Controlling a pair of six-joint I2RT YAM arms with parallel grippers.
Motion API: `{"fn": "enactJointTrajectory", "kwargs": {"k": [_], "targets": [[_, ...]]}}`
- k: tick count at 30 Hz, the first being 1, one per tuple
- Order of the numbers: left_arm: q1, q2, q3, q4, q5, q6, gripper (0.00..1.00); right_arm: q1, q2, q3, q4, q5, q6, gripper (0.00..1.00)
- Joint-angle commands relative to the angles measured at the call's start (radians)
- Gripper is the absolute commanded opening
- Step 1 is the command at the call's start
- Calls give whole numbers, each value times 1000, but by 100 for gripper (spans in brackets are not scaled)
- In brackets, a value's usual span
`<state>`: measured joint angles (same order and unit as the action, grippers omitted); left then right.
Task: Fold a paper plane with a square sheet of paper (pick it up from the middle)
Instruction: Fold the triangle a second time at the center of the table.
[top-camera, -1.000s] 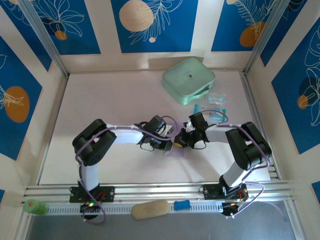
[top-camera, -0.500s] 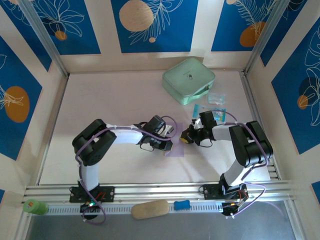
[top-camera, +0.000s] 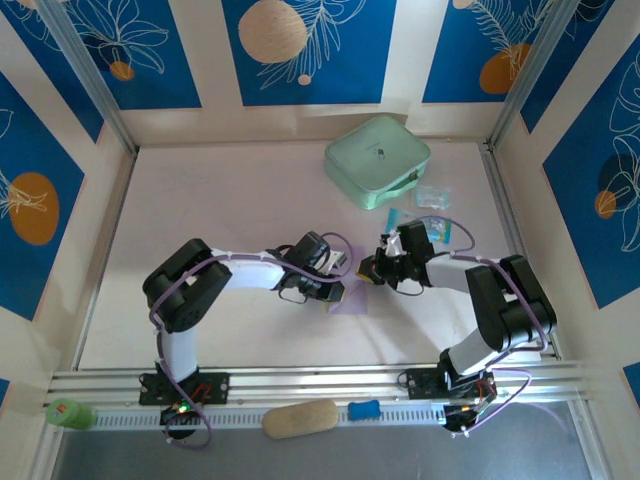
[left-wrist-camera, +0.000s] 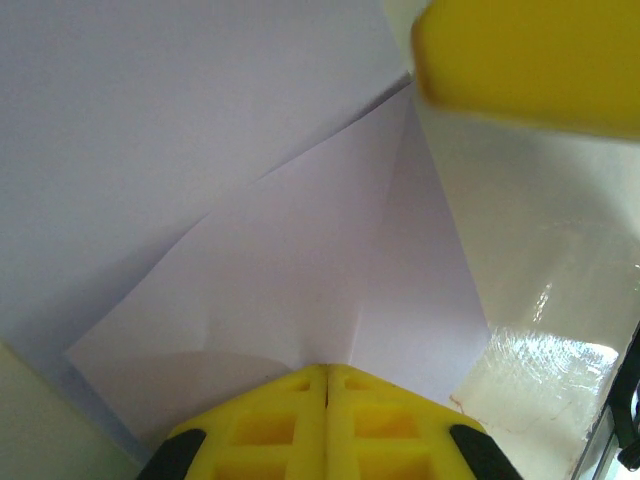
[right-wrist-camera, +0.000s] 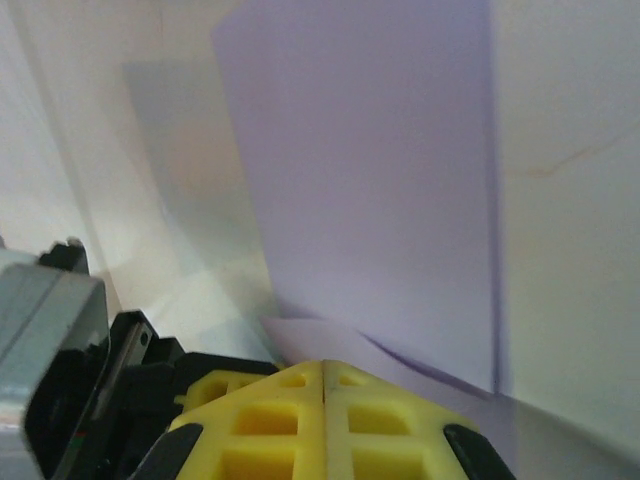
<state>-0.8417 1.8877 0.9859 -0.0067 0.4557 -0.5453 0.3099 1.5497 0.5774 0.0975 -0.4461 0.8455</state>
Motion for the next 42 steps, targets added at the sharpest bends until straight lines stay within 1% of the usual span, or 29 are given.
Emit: {"fn": "enactJointTrajectory", "kwargs": {"k": [1,4,9,14,17,19,21,22,23,26,27,30,32,35,40,42], "targets": [[7,14,-41,-90,-22,-5,0,31,32,-7,-12,-11,4,1],[7,11,-41,-89,-22,-5,0,17,61,-15,-47,36,-9,0],[7,10,-43,-94,-21,-2,0,-80,95,-46,3,-3,-28,0],[6,6,-43,-95,-22,-4,0,-114,79,-24,9,-9,-37,0],[7,4,-43,-97,-23,-4,0,-103,27,-35,33,1,-24,0],[7,4,-44,-95,-23,-5,0,-67,-31,-40,15,67,-23,0],[7,1,-44,-88,-22,-7,0,-8,-85,-37,-20,148,-44,0],[7,1,-44,-88,-22,-7,0,18,-98,-35,-31,167,-54,0],[7,1,-44,-87,-23,-8,0,36,-101,-29,-41,162,-60,0],[7,-2,-44,-79,-21,-11,0,44,-47,4,-73,46,-41,0],[6,-1,-44,-79,-20,-12,0,47,-25,4,-58,22,-28,0],[7,-3,-43,-78,-21,-13,0,52,4,-49,49,10,25,0],[7,-5,-46,-77,-22,-14,0,52,25,-60,83,-11,35,0],[7,-4,-43,-77,-18,-14,0,53,55,-49,69,-7,28,0],[7,-17,-33,-88,-19,-12,0,41,74,-60,14,58,11,0],[6,-36,-20,-94,-8,-18,3,25,86,-74,24,53,11,0]]}}
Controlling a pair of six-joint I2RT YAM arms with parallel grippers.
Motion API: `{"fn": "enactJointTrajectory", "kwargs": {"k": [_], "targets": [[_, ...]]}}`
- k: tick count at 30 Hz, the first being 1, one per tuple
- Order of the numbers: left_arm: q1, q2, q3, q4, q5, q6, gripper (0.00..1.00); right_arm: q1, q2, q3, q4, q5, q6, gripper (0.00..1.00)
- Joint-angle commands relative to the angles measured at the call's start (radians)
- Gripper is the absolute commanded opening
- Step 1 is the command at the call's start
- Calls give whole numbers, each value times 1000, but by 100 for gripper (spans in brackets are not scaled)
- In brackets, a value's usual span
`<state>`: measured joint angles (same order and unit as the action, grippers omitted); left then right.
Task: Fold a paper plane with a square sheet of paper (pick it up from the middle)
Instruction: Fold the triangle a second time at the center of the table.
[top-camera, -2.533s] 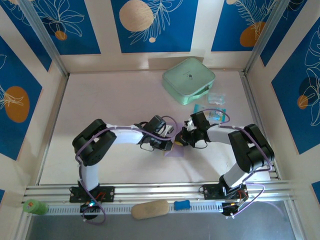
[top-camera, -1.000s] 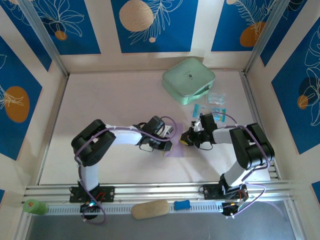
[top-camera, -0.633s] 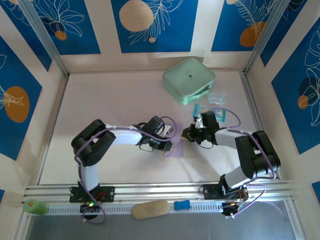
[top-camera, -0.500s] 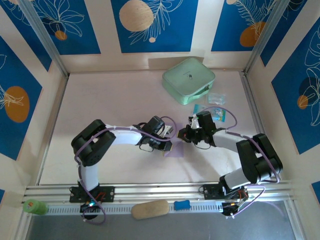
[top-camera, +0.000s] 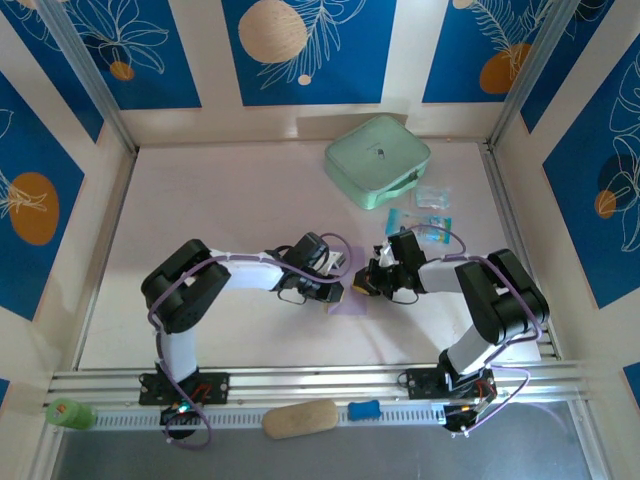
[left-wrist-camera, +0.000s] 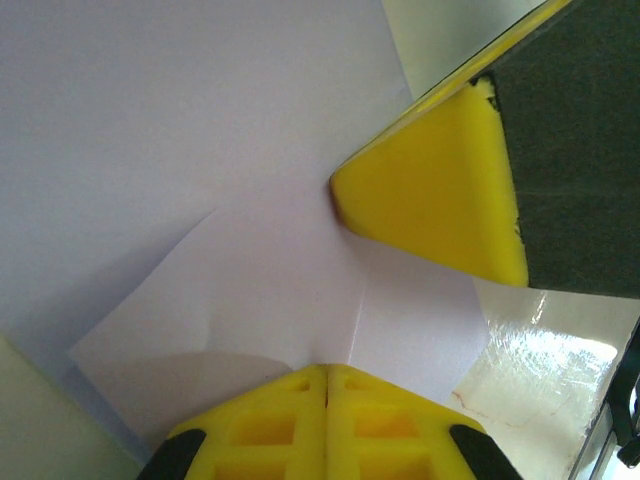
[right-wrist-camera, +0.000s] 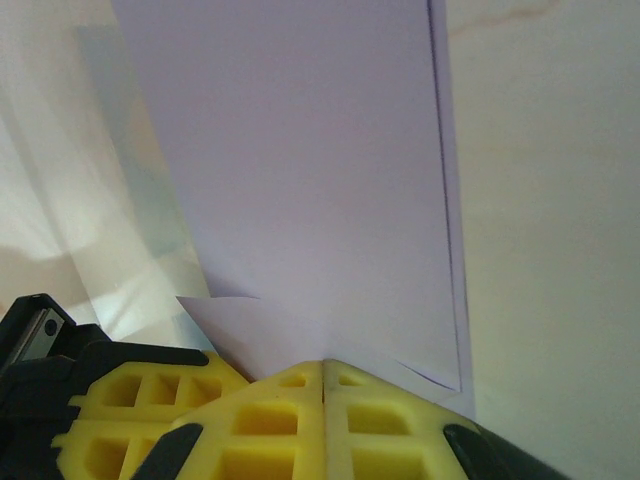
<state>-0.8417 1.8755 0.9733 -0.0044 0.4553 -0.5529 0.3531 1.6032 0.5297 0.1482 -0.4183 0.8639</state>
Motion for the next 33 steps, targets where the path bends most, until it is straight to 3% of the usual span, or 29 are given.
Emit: {"fn": "enactJointTrajectory", "kwargs": {"k": [1,13,18,33], "targets": [[7,-34,-1,-95,-2,-13,5,-24,35,-32,-24,21,-8,0],[-20,18,105,-61,92,-38,1,-32,48,-32,-23,12,-8,0],[-20,55,91,-94,14,-38,1,-31,58,-29,-22,12,-9,0],[-21,-5,1,-131,15,-18,5,-35,74,-21,-35,18,-17,0]]}}
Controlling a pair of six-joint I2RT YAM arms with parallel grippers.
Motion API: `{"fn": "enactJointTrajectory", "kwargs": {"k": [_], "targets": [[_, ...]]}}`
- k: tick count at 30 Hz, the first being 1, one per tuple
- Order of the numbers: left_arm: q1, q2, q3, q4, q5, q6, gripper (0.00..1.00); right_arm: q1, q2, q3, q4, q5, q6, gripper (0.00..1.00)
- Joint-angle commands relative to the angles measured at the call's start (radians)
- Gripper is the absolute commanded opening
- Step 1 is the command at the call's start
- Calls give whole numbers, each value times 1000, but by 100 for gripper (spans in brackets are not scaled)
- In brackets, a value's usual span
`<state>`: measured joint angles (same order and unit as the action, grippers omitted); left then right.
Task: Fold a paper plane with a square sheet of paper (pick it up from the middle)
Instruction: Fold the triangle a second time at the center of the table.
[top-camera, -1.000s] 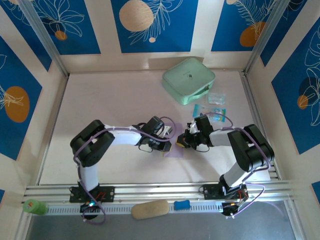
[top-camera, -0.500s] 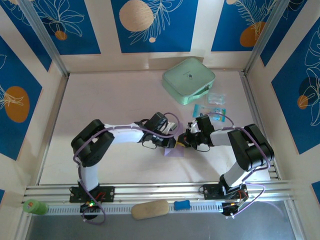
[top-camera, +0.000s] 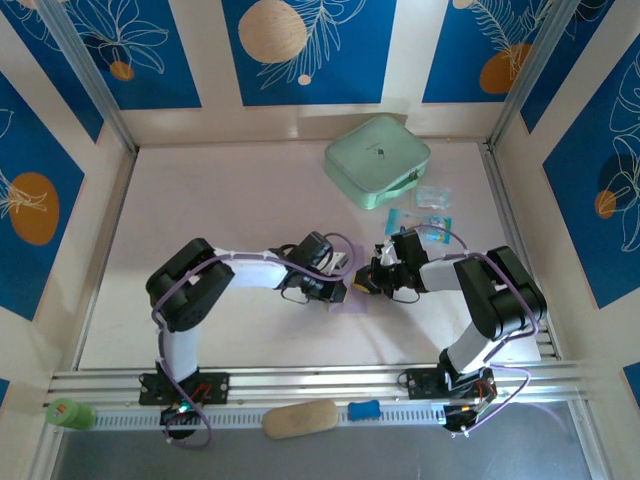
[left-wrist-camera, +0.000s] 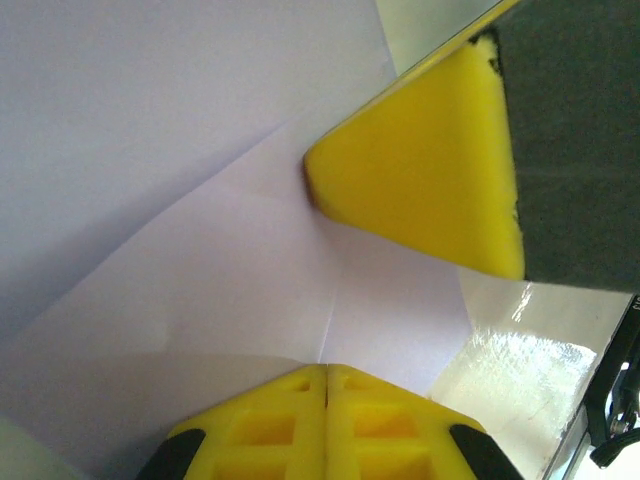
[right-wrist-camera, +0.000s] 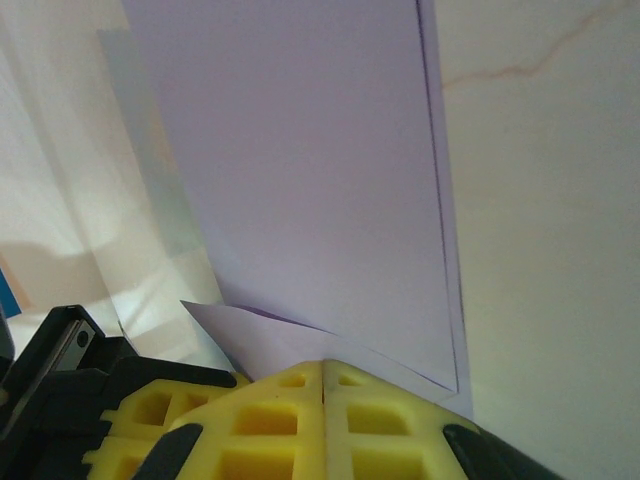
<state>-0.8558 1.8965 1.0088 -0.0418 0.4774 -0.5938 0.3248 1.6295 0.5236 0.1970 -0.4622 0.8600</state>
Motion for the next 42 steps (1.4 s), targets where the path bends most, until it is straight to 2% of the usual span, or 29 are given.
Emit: {"fn": "enactJointTrajectory", "kwargs": {"k": [1,13,22,28,33,38,42], "targets": [[-7,-34,-37,-100,-7,28,5,-9,49,-14,-84,62,-12,0],[-9,-98,-102,-195,-14,103,5,-10,48,-14,-90,60,-15,0],[-15,-159,-135,-163,-8,128,5,-10,49,-7,-97,61,-15,0],[-14,-191,-87,-108,-74,99,3,-10,44,-4,-105,59,-16,0],[-9,-125,-21,-58,-71,74,3,-10,43,-3,-105,55,-16,0],[-10,-41,24,-143,-130,66,2,-10,29,7,-93,35,-8,0],[-10,-31,-10,-141,-123,67,2,-1,-10,37,-109,37,-11,0]]}}
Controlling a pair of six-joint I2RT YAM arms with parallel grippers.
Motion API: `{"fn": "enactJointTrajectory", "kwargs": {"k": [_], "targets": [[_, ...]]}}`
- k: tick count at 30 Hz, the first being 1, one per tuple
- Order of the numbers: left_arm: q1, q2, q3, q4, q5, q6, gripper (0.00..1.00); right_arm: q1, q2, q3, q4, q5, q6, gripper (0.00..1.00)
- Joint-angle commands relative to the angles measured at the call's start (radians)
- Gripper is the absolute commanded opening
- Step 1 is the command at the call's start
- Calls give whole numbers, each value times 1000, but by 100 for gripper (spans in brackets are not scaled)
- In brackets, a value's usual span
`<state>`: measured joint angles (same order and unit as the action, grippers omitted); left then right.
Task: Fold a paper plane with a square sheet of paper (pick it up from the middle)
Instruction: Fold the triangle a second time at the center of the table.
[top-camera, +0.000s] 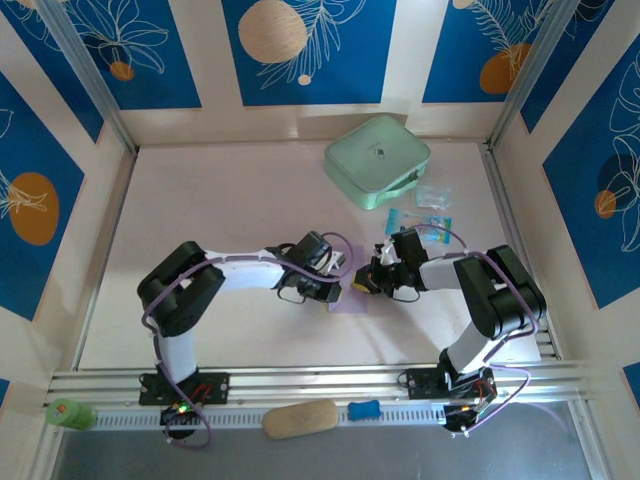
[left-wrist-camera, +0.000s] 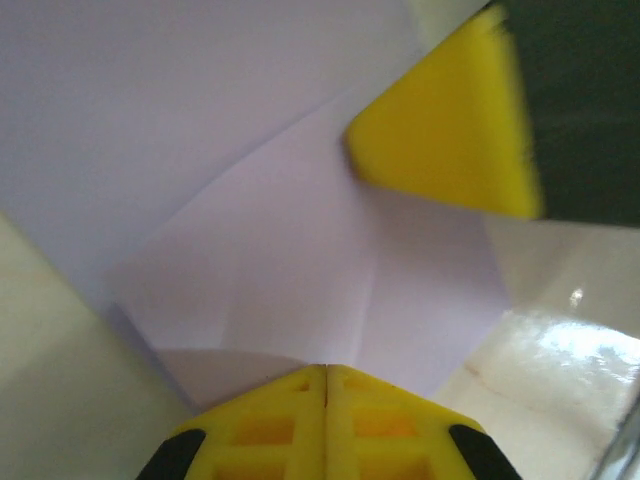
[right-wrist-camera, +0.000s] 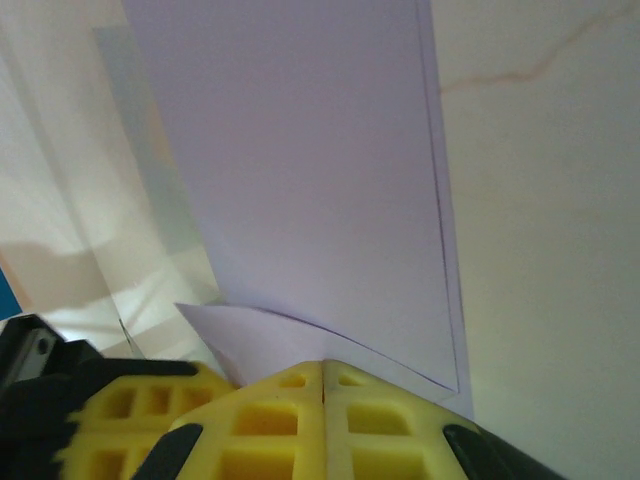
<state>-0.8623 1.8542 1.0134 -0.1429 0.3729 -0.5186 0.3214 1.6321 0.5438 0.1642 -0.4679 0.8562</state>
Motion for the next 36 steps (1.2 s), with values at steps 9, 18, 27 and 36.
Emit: {"fn": "enactJointTrajectory", "kwargs": {"k": [9,18,27,36], "targets": [[-3,19,-44,-18,-25,-30,2,65,-88,25,-122,28,-63,0],[-1,25,-43,-33,-32,-29,1,139,-15,52,-144,58,-86,0],[0,26,-42,-43,-35,-26,0,26,14,13,-111,58,-96,0],[0,27,-47,-37,-27,-26,0,-35,-4,17,-118,84,-79,0]]}}
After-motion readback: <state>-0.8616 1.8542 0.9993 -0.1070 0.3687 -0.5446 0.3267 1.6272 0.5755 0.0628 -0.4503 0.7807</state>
